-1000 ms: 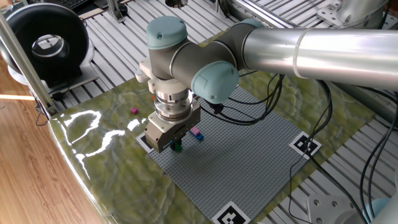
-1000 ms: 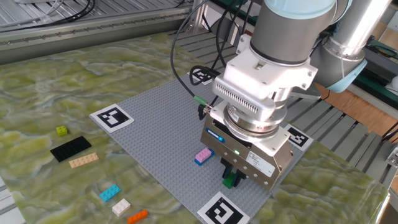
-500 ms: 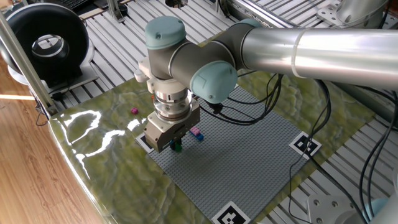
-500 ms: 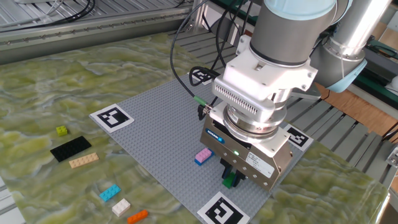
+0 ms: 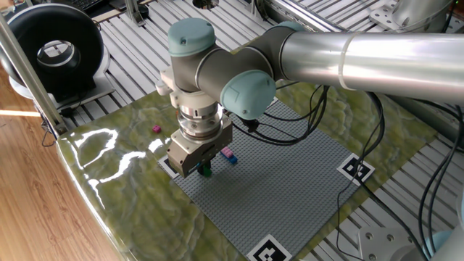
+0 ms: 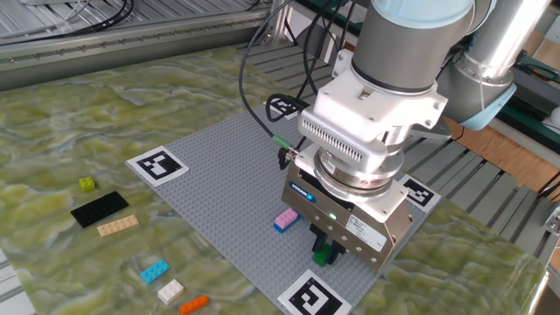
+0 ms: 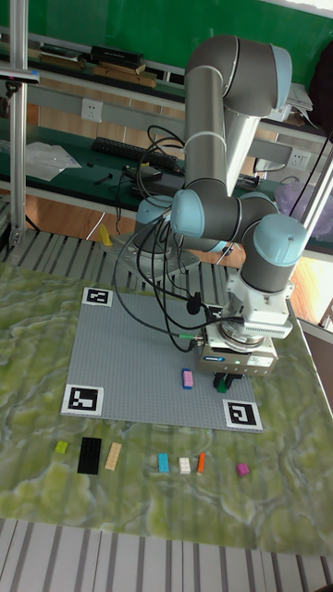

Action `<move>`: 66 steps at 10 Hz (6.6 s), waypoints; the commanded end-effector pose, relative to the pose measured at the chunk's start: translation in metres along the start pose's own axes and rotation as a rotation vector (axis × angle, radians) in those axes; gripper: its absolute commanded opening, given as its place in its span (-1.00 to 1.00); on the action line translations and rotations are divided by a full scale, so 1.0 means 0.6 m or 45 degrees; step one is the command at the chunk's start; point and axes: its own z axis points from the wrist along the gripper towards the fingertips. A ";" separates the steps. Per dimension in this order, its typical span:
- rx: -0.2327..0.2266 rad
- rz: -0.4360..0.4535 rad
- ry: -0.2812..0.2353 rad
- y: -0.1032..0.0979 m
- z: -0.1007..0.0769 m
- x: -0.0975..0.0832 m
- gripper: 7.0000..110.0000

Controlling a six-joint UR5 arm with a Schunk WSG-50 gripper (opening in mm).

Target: Stack small Lego blocks randomly, one at a time

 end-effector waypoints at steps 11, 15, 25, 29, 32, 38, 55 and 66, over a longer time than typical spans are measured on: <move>-0.067 -0.106 -0.001 0.005 -0.002 0.009 -0.71; -0.024 -0.095 0.040 -0.002 -0.016 0.025 -0.28; -0.090 -0.030 0.028 0.042 -0.010 0.023 -0.28; -0.078 -0.019 0.029 0.043 -0.009 0.018 -0.28; -0.071 0.004 0.046 0.051 -0.013 0.020 -0.28; -0.065 0.001 0.034 0.053 -0.006 0.013 -0.71; -0.039 -0.005 0.020 0.040 -0.004 0.012 -0.28; -0.009 0.025 -0.172 0.026 -0.145 -0.157 -0.71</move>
